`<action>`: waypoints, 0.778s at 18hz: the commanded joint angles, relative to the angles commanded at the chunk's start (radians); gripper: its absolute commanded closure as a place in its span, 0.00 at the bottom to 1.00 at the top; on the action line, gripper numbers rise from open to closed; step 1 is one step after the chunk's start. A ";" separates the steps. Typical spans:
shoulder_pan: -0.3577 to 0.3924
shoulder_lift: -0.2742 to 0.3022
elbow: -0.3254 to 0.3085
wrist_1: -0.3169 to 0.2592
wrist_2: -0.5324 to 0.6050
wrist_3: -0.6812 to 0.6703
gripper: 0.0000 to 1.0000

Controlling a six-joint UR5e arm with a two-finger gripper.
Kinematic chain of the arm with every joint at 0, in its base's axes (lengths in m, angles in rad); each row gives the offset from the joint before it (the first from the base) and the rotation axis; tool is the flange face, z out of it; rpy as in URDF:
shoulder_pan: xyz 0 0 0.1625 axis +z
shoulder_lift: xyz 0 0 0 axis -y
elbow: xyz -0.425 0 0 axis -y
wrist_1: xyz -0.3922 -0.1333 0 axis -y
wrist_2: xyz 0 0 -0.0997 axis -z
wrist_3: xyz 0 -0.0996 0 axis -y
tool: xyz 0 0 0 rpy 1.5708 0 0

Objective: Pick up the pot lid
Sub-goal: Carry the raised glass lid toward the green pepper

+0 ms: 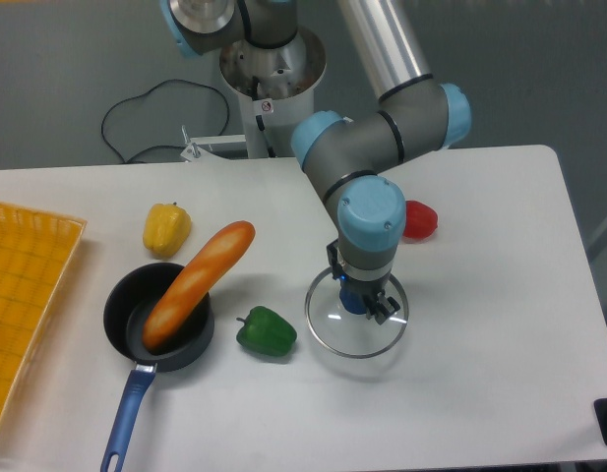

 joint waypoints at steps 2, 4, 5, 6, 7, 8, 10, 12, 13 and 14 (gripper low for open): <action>-0.014 0.006 -0.003 0.002 -0.031 -0.006 0.54; -0.025 0.017 -0.011 0.000 -0.046 -0.008 0.54; -0.034 0.020 -0.012 0.000 -0.054 -0.011 0.54; -0.037 0.020 -0.012 0.000 -0.054 -0.015 0.54; -0.041 0.019 -0.014 0.000 -0.054 -0.032 0.54; -0.051 0.020 -0.012 0.002 -0.054 -0.047 0.54; -0.054 0.020 -0.012 0.002 -0.054 -0.055 0.54; -0.054 0.020 -0.012 0.000 -0.054 -0.054 0.54; -0.054 0.020 -0.012 0.002 -0.054 -0.052 0.54; -0.052 0.020 -0.015 0.002 -0.054 -0.049 0.54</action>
